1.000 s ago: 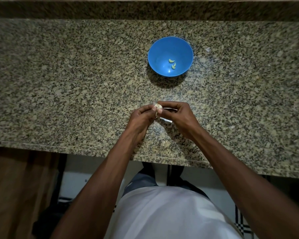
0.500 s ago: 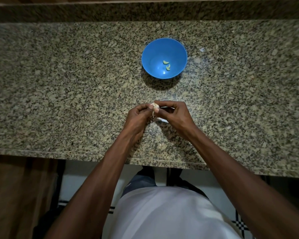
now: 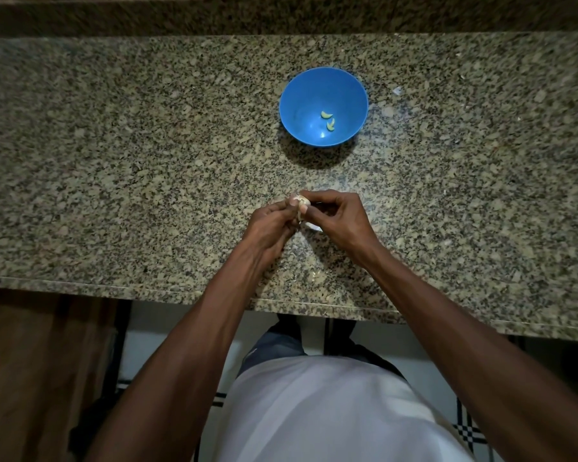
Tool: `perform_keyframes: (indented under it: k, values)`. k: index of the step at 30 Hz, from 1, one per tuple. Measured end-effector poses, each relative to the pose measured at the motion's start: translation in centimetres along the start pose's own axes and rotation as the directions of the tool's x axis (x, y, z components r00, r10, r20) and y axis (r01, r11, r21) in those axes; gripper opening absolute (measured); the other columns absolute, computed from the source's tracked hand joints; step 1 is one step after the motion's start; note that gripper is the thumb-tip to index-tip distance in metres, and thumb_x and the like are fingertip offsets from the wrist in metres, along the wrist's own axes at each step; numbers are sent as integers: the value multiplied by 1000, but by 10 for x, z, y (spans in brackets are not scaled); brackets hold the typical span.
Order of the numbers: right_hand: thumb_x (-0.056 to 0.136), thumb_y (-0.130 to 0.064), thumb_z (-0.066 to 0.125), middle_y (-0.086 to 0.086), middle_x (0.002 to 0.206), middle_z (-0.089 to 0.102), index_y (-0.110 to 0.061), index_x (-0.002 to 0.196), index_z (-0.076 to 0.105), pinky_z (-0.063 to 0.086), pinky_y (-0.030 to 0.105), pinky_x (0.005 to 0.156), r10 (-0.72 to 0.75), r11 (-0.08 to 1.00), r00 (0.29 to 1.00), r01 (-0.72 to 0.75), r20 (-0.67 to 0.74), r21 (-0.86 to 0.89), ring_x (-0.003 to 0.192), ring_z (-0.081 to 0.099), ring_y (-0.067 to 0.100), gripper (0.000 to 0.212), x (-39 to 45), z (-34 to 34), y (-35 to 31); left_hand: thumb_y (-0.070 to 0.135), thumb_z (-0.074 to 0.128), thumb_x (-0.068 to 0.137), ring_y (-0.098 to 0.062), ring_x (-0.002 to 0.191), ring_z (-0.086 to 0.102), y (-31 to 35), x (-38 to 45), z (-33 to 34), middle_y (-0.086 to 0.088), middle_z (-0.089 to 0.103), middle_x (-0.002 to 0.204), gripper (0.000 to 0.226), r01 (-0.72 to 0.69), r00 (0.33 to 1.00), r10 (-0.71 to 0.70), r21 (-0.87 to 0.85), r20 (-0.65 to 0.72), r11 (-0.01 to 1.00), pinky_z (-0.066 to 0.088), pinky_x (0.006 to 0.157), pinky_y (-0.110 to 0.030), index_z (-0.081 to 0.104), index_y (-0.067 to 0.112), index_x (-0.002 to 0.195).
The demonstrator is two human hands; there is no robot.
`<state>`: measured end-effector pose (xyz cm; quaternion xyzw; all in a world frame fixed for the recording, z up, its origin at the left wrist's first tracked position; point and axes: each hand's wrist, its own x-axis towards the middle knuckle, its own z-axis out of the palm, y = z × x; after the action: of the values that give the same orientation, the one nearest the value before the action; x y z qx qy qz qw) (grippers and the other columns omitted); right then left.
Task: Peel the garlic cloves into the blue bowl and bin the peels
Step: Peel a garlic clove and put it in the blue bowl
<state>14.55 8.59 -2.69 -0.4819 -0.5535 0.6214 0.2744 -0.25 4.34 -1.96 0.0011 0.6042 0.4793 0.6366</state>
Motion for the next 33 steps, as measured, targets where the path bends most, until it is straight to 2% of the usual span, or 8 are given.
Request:
perform_keyframes:
  k: [4,8,12,16,20,25,30,33]
  values:
    - [92,-13,80,8,115,77,-4,123,75,63,47,92,-30,998,999,28,-26,-51,104,76,20,33,-4,4,3,-1,63,96,-7,61,65,0,-1,-4,-9,73,85,13,44,999,-44,-14,-5,999,55,59,-17,70,-4,106]
    - [92,-16,81,5,113,77,-6,122,76,63,39,90,-86,990,996,82,-28,-115,102,75,16,32,-5,6,5,2,63,97,-8,64,64,2,-2,-11,-8,72,86,12,66,997,-67,12,25,998,55,60,-17,70,-2,105]
    - [92,-20,81,8,113,79,-5,122,76,62,48,94,11,997,1000,-11,2,74,105,77,23,34,-5,5,7,8,70,94,-9,75,65,2,-1,-15,-3,78,88,8,-3,1000,1,97,21,995,57,68,-18,74,6,101]
    - [91,-21,82,6,114,79,-5,121,76,63,42,92,49,984,998,-52,26,169,106,77,24,35,-7,6,9,8,72,93,-10,73,65,2,-3,-14,-4,76,90,6,-44,999,42,137,17,990,54,61,-19,73,6,99]
    - [91,-15,82,7,117,78,-2,121,75,61,31,88,95,950,995,-91,0,299,107,76,23,33,-10,10,11,4,71,94,-20,94,65,-3,-3,-7,-12,73,104,4,-72,997,73,78,-6,994,57,85,-28,72,6,97]
    - [91,-17,82,6,119,78,-2,123,75,63,43,94,63,978,998,-58,-18,200,108,76,23,36,-11,10,10,4,68,95,-25,100,61,2,-4,-3,-16,72,108,11,1,999,4,106,-43,994,55,95,-36,73,1,104]
    - [92,-19,81,6,115,78,-5,124,75,62,50,95,-11,999,999,12,-31,39,107,76,21,36,-10,8,5,8,65,99,-8,59,60,5,-7,-4,-7,70,81,13,55,998,-52,104,-34,993,51,52,-17,71,-2,105]
    - [93,-20,80,5,113,78,-8,124,76,63,49,90,-51,996,998,48,-38,-78,102,76,17,33,-9,6,4,10,64,100,-7,58,53,4,-7,-3,-5,65,76,12,90,996,-87,114,-32,989,47,51,-16,70,0,100]
